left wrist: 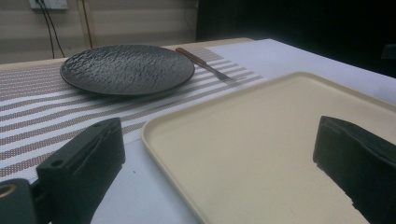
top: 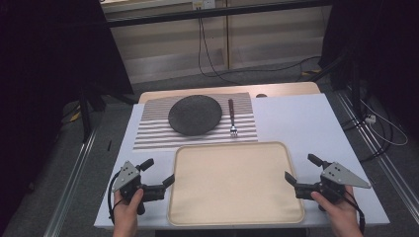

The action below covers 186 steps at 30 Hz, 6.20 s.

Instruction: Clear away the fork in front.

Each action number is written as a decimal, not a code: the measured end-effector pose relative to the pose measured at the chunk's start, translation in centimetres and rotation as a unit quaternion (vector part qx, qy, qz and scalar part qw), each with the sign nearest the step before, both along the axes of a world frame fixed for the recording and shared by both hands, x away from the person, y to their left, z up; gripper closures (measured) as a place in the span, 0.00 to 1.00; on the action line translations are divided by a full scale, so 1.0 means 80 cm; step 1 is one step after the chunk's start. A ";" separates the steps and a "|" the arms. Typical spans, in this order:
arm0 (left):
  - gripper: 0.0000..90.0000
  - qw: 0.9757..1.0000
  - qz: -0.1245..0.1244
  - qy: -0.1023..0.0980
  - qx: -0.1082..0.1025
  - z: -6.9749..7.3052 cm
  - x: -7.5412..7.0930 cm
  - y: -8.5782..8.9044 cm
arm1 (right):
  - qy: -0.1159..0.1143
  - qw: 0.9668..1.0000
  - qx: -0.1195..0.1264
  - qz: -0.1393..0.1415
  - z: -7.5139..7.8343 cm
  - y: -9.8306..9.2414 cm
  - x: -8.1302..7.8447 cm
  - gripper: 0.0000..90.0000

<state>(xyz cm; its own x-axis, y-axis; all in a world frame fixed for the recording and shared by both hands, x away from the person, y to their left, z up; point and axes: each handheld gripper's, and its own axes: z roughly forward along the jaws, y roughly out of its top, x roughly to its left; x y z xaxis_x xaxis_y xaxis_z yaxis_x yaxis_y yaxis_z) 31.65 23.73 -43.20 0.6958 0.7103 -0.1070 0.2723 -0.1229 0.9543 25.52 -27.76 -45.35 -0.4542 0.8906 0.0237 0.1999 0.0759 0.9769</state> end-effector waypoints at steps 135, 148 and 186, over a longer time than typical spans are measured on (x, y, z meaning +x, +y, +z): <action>0.03 1.000 -0.020 0.013 -0.005 -0.005 0.006 -0.008 | 0.240 0.967 -0.078 -0.038 -0.016 0.184 0.372 0.81; 0.03 1.000 -0.022 0.015 -0.007 -0.005 0.007 -0.009 | 0.270 0.954 -0.127 -0.008 -0.004 0.163 0.364 0.87; 0.03 1.000 -0.028 0.012 -0.006 -0.003 0.009 -0.016 | 0.284 0.951 -0.119 -0.019 -0.003 0.145 0.340 0.87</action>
